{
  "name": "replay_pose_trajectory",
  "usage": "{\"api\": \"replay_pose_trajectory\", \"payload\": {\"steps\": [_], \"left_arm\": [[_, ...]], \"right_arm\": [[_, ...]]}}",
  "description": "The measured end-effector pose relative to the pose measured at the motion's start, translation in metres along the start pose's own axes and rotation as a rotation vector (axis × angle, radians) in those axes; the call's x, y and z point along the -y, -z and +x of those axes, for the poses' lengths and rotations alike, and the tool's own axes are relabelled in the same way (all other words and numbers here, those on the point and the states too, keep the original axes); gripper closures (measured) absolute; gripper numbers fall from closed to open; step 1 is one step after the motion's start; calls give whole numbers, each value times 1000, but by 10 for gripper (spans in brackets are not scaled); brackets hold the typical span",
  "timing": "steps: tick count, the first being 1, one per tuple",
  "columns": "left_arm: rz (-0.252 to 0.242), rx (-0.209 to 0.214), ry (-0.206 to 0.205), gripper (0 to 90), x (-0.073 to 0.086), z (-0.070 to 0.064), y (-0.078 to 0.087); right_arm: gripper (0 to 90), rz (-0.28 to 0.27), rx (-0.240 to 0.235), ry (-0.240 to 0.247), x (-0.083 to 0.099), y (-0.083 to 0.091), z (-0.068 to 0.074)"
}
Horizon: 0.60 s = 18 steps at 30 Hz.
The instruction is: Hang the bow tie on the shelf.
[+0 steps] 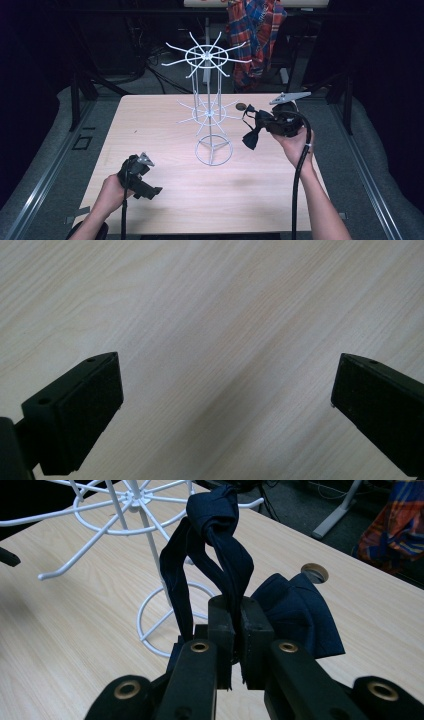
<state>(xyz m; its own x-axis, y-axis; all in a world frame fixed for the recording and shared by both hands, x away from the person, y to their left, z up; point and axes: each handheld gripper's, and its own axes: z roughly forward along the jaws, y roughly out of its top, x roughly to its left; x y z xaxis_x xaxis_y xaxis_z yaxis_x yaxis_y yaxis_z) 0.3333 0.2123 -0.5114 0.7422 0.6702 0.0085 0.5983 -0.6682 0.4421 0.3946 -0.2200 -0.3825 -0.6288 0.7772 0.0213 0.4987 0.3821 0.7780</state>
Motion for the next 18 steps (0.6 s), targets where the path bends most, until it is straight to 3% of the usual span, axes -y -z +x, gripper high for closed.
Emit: {"api": "replay_pose_trajectory", "payload": {"steps": [18], "left_arm": [[2, 0, -2, 3, 0, 0, 0]], "right_arm": [[859, 39, -44, -30, 0, -24, -2]]}}
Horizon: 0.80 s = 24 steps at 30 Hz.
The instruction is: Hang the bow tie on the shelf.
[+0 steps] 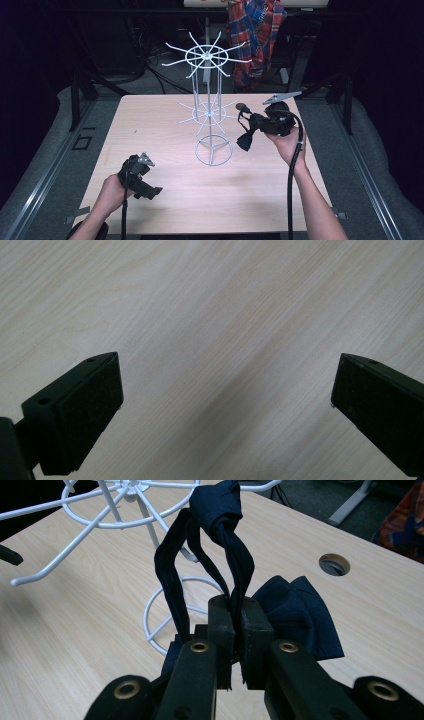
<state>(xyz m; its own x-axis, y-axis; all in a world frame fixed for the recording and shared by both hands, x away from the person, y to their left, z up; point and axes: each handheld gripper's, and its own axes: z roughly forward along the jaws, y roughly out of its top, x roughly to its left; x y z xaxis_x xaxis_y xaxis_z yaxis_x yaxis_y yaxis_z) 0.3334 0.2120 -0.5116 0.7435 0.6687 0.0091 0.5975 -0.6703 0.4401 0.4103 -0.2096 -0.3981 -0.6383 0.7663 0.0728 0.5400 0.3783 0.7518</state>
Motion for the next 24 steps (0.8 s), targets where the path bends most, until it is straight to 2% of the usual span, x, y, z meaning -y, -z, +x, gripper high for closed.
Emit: {"api": "replay_pose_trajectory", "payload": {"steps": [3, 10, 14, 24], "left_arm": [[-1, 1, 1, 3, 0, 0, 0], [-2, 2, -4, 3, 0, 0, 0], [-1, 2, -2, 3, -1, -2, -1], [-2, 1, -1, 3, 0, -1, -1]], "right_arm": [[859, 16, -14, -19, 1, -4, -1], [856, 13, -39, -41, 4, -10, -1], [855, 13, -38, -25, 3, -12, 2], [853, 11, -47, -41, 6, -23, 6]]}}
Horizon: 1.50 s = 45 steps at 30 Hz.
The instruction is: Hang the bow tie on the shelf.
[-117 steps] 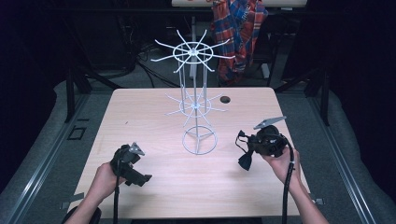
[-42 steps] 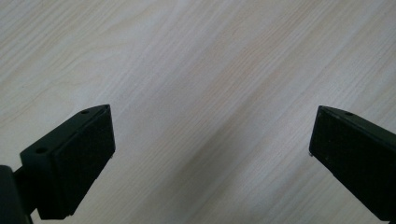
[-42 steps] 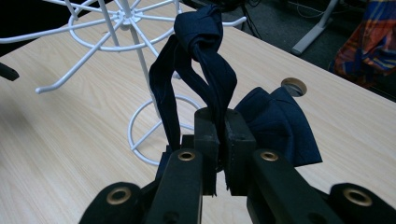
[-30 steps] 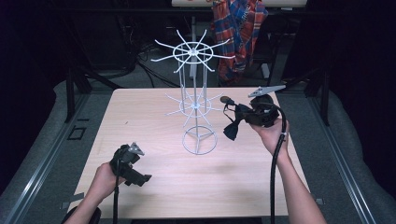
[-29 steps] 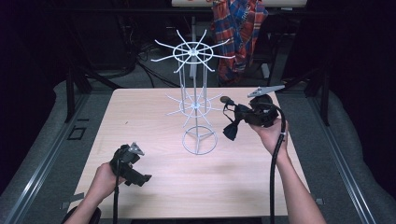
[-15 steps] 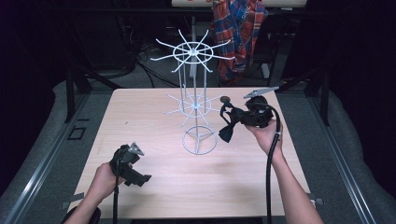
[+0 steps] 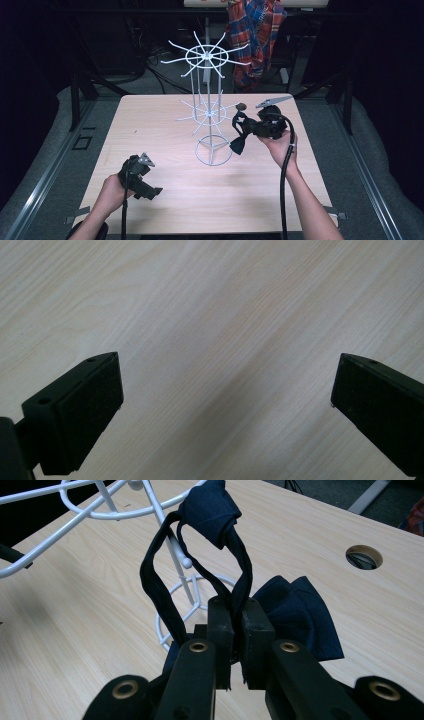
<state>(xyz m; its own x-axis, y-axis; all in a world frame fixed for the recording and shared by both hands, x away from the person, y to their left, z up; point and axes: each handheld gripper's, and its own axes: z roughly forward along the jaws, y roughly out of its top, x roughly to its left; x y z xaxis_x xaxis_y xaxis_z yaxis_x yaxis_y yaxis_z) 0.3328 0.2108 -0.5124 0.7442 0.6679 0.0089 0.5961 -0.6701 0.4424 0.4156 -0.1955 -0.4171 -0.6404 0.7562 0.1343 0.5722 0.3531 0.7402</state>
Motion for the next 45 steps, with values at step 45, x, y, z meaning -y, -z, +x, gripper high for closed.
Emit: {"api": "replay_pose_trajectory", "payload": {"steps": [45], "left_arm": [[31, 2, -15, 5, 2, -1, -1]], "right_arm": [[827, -7, -87, -30, 0, -35, 11]]}}
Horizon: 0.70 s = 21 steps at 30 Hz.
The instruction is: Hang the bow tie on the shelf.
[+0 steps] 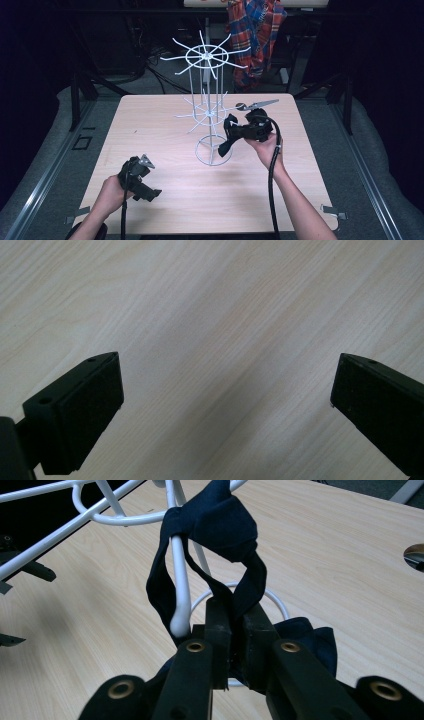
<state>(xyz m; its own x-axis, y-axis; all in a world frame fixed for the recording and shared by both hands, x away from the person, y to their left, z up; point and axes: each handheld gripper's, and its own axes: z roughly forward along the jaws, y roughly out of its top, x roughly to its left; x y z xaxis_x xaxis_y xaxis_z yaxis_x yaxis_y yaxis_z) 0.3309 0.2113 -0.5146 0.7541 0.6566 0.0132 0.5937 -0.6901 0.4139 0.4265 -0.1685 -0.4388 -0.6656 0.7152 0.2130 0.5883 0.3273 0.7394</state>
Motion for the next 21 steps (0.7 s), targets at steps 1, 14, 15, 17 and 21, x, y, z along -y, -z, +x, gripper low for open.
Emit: {"api": "replay_pose_trajectory", "payload": {"steps": [1, 14, 15, 17, 21], "left_arm": [[1, 0, -1, 6, 0, 0, 0], [2, 5, -2, 6, 0, 0, 0], [2, 5, -2, 6, 0, 0, 0], [2, 6, -2, 6, 0, 0, 0], [1, 5, -2, 6, 0, 0, 0]], "right_arm": [[811, -3, -2, -3, 0, 0, -1], [642, 31, -14, 12, 3, 4, 2], [627, 32, -14, 15, 3, 4, 3], [599, 41, -18, 6, 3, 6, 3], [530, 44, 0, -4, 4, 14, 6]]}}
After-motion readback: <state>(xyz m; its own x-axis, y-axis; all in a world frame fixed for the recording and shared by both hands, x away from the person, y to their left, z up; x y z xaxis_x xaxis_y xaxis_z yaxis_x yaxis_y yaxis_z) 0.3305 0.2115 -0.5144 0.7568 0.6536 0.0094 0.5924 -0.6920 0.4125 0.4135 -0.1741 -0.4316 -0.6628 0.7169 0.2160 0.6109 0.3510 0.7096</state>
